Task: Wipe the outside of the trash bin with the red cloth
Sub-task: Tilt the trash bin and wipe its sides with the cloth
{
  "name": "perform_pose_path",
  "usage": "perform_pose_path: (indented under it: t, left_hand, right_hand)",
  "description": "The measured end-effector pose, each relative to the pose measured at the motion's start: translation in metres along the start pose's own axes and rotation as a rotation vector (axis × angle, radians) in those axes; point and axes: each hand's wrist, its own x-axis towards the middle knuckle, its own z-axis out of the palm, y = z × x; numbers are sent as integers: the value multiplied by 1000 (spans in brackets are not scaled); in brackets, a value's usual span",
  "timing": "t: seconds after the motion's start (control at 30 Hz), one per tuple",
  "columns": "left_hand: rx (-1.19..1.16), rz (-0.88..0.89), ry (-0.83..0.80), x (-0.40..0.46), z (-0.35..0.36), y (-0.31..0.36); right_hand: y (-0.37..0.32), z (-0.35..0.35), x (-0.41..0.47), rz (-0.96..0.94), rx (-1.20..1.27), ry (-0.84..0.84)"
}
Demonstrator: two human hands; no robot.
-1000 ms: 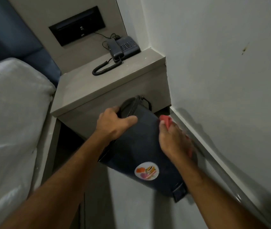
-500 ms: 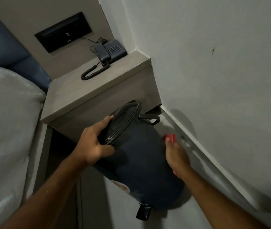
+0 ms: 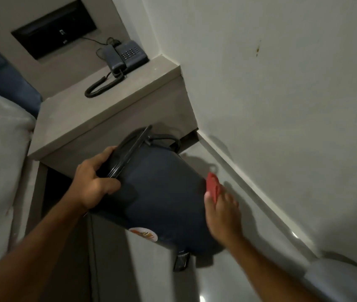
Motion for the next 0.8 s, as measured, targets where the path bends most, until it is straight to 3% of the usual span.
perform_pose_path:
  t: [0.07,0.1,0.17,0.23,0.37,0.5,0.63,0.67,0.73,0.8]
  left_hand:
    - [-16,4,12,0,5,9]
    - [-16,9,25,1,7,15]
    - [-20,7,49,6,14,27]
    - [-8,-34,54,16,23,38]
    - [87,-202,114,31,28,46]
    - [57,-218,77,36,25,41]
    - [26,-220,90,26,18,29]
    - [17,-226,107,23,16,26]
    - [12,-232,141,19,15,22]
    - [71,-134,146,14,16,23]
  right_hand:
    - [-17,-18,36,188,167,-161]
    - [-36,-24,44,136,194,-164]
    - [-83,-18,32,-162,145,0]
    - [-120,6,-12,-345,-18,141]
    - [-101,53,-111,-467,-222,137]
    - [-77,71,-116,-113,-189,97]
    - [-120,39,-49,526,287,159]
    - [-127,30,-28,567,306,157]
    - [-145,16,-2,308,169,142]
    - [-169,10,-3,-134,113,176]
